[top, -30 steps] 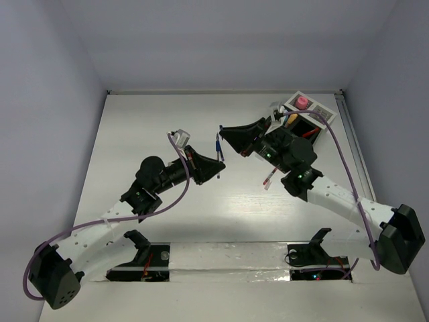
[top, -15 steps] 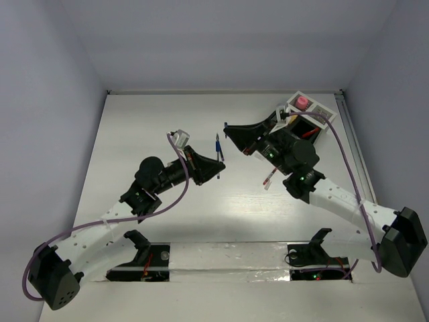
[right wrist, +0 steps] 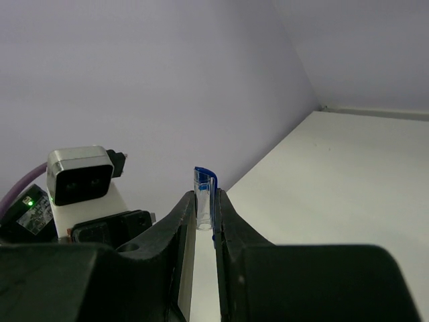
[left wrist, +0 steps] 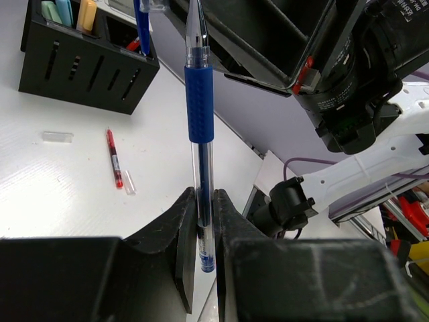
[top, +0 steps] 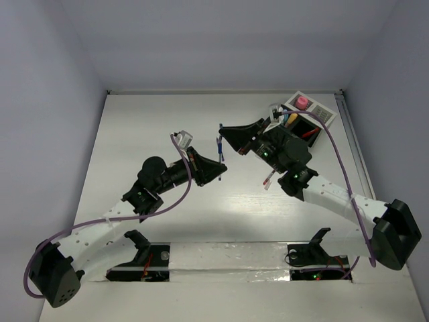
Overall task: Sort the stationery into containers
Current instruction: Close the pen cap on the pen, then place the pen in the storage box.
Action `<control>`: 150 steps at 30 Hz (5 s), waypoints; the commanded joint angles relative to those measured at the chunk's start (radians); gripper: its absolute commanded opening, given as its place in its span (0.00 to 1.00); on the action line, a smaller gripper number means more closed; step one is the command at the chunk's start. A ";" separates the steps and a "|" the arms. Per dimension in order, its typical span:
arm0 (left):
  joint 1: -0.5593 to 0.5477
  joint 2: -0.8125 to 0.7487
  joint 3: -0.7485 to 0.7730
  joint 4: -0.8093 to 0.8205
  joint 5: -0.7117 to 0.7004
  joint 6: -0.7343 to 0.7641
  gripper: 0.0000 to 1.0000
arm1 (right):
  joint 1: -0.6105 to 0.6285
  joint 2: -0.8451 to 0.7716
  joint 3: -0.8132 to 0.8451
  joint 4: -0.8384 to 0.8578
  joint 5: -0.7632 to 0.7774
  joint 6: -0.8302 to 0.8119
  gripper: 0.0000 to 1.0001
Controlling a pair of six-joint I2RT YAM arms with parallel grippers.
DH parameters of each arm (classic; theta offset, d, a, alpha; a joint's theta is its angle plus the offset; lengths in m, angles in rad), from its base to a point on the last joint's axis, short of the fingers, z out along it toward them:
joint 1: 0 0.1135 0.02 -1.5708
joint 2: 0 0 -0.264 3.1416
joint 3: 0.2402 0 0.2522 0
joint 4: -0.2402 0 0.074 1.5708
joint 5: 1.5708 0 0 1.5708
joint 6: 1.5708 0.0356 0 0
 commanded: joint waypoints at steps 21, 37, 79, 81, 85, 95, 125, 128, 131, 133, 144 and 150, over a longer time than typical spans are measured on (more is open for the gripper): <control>-0.003 0.010 -0.013 0.076 0.007 -0.006 0.00 | -0.003 -0.030 0.006 0.132 -0.025 0.024 0.00; -0.003 0.003 0.009 0.060 -0.031 0.015 0.00 | -0.003 -0.022 -0.039 0.144 -0.068 0.046 0.00; -0.003 0.068 0.269 0.039 -0.167 0.118 0.00 | 0.076 -0.081 -0.309 -0.097 -0.184 0.104 0.00; -0.003 0.087 0.283 0.047 -0.154 0.115 0.00 | 0.098 -0.072 -0.327 -0.095 -0.184 0.107 0.00; -0.003 0.107 0.324 0.041 -0.146 0.116 0.00 | 0.144 -0.041 -0.364 -0.071 -0.174 0.120 0.00; -0.003 0.133 0.357 0.028 -0.125 0.121 0.00 | 0.153 -0.114 -0.415 -0.117 -0.108 0.117 0.00; -0.139 0.015 -0.125 0.064 -0.358 0.265 0.86 | -0.589 0.068 0.147 -0.417 0.621 -0.230 0.00; -0.139 0.019 -0.136 0.068 -0.355 0.290 0.88 | -0.631 0.140 0.176 -0.356 0.674 -0.288 0.00; -0.139 0.007 -0.162 0.076 -0.338 0.280 0.88 | -0.643 0.183 0.173 -0.234 0.719 -0.386 0.00; -0.139 -0.002 -0.171 0.087 -0.316 0.271 0.88 | -0.643 0.215 0.165 -0.136 0.727 -0.460 0.00; -0.139 0.047 -0.160 0.102 -0.284 0.262 0.88 | -0.643 0.267 0.049 0.031 0.644 -0.509 0.00; -0.139 0.058 -0.159 0.100 -0.296 0.265 0.88 | -0.643 0.222 0.045 -0.046 0.557 -0.465 0.59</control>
